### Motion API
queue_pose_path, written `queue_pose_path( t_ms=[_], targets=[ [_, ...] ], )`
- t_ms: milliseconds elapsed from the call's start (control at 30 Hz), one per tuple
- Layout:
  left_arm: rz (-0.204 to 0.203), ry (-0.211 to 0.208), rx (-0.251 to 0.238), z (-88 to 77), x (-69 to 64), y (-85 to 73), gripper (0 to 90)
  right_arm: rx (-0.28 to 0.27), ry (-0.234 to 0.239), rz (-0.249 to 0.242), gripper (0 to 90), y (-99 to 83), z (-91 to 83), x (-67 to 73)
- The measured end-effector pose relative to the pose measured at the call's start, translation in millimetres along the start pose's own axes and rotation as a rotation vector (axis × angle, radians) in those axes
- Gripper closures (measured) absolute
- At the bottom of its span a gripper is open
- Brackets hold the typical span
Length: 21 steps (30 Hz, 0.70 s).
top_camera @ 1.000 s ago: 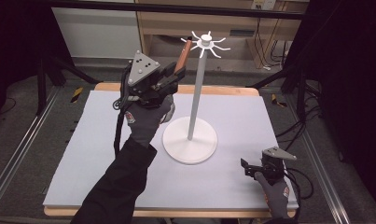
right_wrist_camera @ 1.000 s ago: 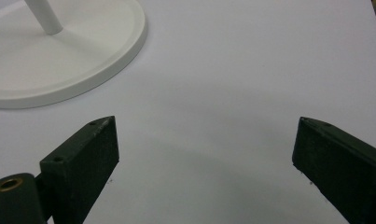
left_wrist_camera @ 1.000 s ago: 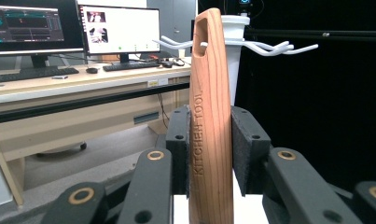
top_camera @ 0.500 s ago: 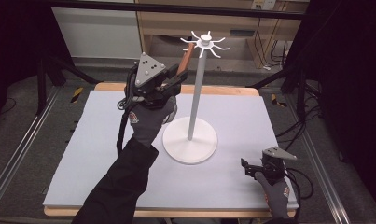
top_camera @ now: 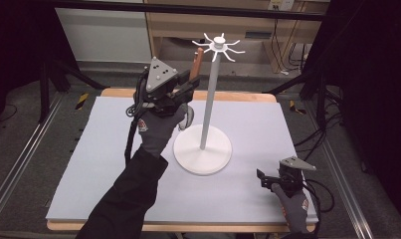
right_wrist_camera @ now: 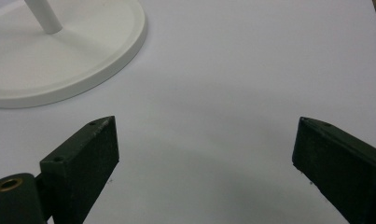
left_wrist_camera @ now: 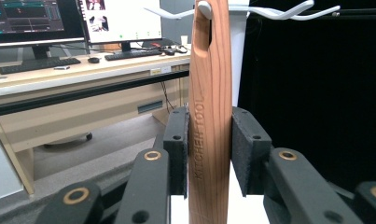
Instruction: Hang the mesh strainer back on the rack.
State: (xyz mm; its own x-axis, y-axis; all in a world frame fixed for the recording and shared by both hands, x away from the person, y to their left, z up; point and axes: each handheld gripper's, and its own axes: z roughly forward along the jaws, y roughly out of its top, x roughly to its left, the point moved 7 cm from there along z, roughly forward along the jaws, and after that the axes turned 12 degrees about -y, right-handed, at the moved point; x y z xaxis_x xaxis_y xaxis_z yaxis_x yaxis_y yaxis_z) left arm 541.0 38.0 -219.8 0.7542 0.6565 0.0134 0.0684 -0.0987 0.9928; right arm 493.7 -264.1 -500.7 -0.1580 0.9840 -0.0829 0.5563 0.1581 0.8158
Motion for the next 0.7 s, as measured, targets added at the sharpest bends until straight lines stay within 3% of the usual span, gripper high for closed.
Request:
queue_pose_path(
  t_ms=[200,433,700],
  targets=[
    [0.008,0.004,-0.005,-1.3,0.5,0.9,69.2,0.0,0.0,0.0,7.4,0.1,0.0,0.0],
    [0.02,0.005,-0.003,-7.5,1.1,-1.6,62.9,0.002,0.002,0.002,7.4,-0.1,-0.2,0.2],
    [0.036,-0.036,0.033,-20.7,3.6,-25.0,53.9,0.006,-0.001,0.007,7.4,-0.2,-0.6,-0.1]
  ],
)
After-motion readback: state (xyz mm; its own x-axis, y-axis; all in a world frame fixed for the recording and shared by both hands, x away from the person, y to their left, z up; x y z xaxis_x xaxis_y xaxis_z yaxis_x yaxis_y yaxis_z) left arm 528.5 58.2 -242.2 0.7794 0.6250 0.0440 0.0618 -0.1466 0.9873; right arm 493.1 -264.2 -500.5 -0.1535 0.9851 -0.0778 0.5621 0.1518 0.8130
